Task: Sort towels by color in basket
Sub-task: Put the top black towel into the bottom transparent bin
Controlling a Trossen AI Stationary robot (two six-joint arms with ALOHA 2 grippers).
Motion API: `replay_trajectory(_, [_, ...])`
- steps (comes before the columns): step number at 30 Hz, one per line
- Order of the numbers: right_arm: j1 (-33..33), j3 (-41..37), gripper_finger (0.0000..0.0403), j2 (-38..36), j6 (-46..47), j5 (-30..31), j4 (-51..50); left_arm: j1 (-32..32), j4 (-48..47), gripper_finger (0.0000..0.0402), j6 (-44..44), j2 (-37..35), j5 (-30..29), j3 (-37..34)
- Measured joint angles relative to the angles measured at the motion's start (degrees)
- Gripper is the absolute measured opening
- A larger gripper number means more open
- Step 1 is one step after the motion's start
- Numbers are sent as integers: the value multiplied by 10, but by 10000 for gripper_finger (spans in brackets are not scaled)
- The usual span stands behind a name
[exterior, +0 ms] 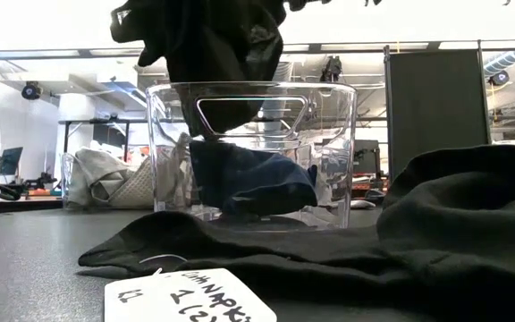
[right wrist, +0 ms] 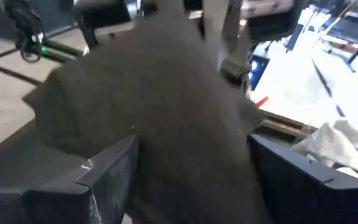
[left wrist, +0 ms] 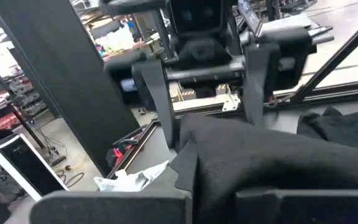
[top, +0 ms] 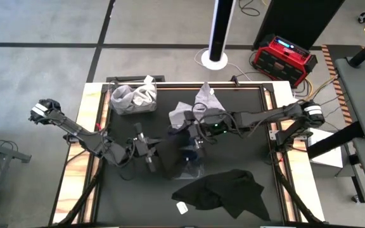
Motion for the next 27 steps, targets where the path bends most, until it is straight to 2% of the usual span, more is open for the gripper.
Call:
replay_trajectory(7, [0,26,280,38,-9,0,-1,0,3,0,0,0,10,0])
replay_trajectory(20, [0,32,237,38,-19,-1,-5,0,3,0,0,0,10,0])
replay_trajectory(27, [0,32,226,38,-19,-1,-5,0,3,0,0,0,10,0])
